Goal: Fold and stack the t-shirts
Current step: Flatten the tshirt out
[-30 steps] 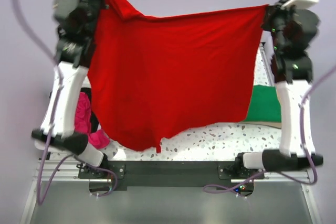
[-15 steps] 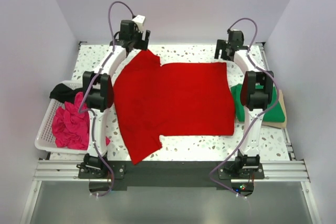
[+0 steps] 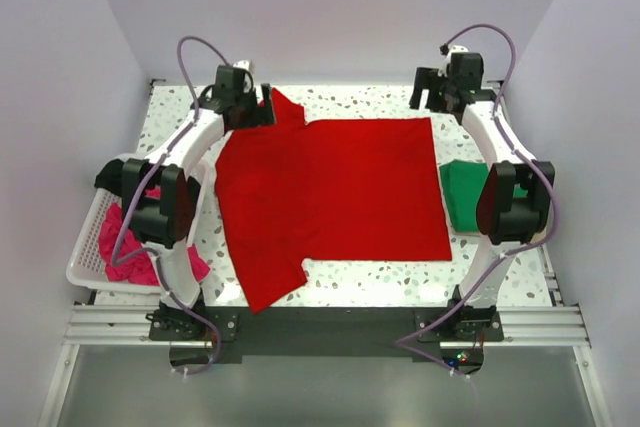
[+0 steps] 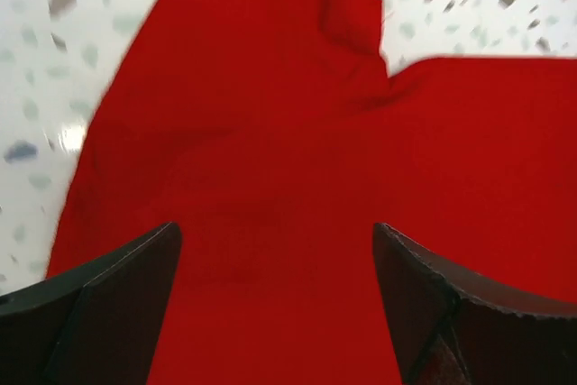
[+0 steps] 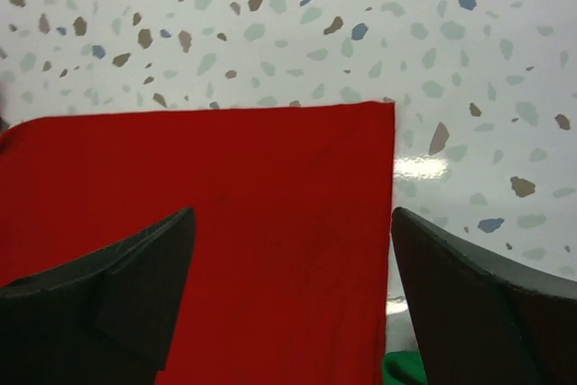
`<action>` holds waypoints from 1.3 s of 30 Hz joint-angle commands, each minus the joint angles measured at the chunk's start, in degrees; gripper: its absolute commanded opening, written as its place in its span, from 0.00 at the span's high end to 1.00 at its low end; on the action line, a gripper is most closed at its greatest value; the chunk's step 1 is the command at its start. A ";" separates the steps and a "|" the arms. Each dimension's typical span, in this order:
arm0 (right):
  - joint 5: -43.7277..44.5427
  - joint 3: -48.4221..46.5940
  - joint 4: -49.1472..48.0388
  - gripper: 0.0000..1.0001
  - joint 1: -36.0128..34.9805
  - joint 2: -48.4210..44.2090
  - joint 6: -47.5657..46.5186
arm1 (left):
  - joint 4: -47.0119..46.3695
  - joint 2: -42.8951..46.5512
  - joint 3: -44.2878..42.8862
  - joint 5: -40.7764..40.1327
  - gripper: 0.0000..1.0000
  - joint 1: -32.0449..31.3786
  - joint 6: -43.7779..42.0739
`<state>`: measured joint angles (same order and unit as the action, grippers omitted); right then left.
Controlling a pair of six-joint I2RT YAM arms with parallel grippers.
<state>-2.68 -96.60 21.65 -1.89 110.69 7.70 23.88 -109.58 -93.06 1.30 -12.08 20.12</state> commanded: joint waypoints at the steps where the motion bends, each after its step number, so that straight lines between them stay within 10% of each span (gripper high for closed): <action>1: -6.79 6.30 2.26 0.08 -0.83 -3.90 1.70 | 2.75 3.67 7.77 -1.12 0.08 0.12 6.59; 15: -14.20 24.61 -0.29 0.09 -1.71 -6.99 10.31 | 1.96 -3.70 11.33 -1.12 0.07 0.39 4.14; 39: 2.33 3.19 10.16 0.09 -0.92 12.52 12.86 | -5.16 -29.81 -20.82 16.00 0.07 -0.84 -1.40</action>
<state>-4.54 -89.60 27.94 -3.36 120.66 20.12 18.98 -135.61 -109.06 10.13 -11.81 19.94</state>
